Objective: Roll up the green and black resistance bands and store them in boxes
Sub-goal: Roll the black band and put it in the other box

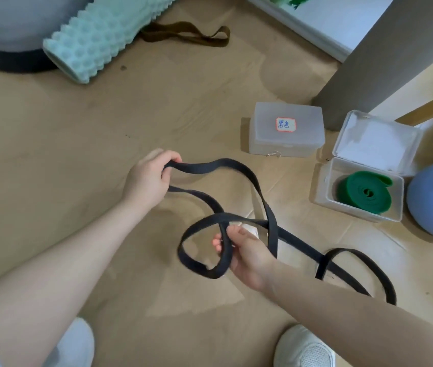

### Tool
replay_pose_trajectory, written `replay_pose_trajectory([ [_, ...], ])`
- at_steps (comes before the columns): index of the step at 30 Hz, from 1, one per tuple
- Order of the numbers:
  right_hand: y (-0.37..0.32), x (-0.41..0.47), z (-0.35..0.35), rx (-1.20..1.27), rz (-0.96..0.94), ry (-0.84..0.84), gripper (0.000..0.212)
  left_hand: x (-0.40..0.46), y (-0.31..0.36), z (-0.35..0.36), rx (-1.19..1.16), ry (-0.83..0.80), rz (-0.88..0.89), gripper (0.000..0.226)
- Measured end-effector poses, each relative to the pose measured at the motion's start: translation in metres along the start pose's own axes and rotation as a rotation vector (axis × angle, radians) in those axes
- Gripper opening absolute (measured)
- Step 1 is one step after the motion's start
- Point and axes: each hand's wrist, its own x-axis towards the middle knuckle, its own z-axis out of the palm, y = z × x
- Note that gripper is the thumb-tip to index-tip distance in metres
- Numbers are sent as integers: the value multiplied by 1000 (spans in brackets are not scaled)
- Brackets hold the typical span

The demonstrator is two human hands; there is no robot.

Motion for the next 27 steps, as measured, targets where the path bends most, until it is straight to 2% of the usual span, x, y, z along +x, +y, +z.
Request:
replay_pose_trajectory([
  [1, 12, 0, 8, -66, 26, -21, 19, 5, -4, -9, 31, 17, 64, 27],
  [4, 37, 5, 26, -726, 29, 67, 23, 18, -15, -27, 83, 36, 184, 27],
  [5, 38, 5, 29, -875, 31, 113, 27, 21, -17, -28, 92, 25, 229, 28],
  [8, 29, 0, 24, -963, 21, 152, 28, 30, -15, -23, 184, -14, 446, 32],
  [10, 23, -6, 12, -1101, -27, 209, 26, 37, -10, -16, 227, 29, 588, 34],
  [13, 15, -10, -14, -1288, -204, 461, 23, 45, -3, -11, 265, 181, 704, 39],
  [16, 8, -9, -38, -1260, -306, 639, 20, 44, 5, -4, 305, 313, 770, 45],
  [17, 7, -7, -44, -1265, -311, 654, 21, 42, 6, 1, 299, 291, 739, 46],
  [18, 7, -4, -48, -1280, -296, 652, 23, 39, 5, 8, 285, 199, 656, 46],
  [21, 9, 8, -51, -1363, -265, 608, 32, 19, -16, 39, 284, -240, 227, 32],
  [23, 6, 16, -48, -1421, -301, 599, 33, 6, -34, 53, 163, -438, -14, 33],
  [25, 2, 23, -49, -1450, -351, 602, 33, -3, -45, 61, 74, -488, -47, 49],
  [27, 4, 25, -54, -1471, -382, 600, 40, -4, -47, 62, 25, -373, 78, 62],
])
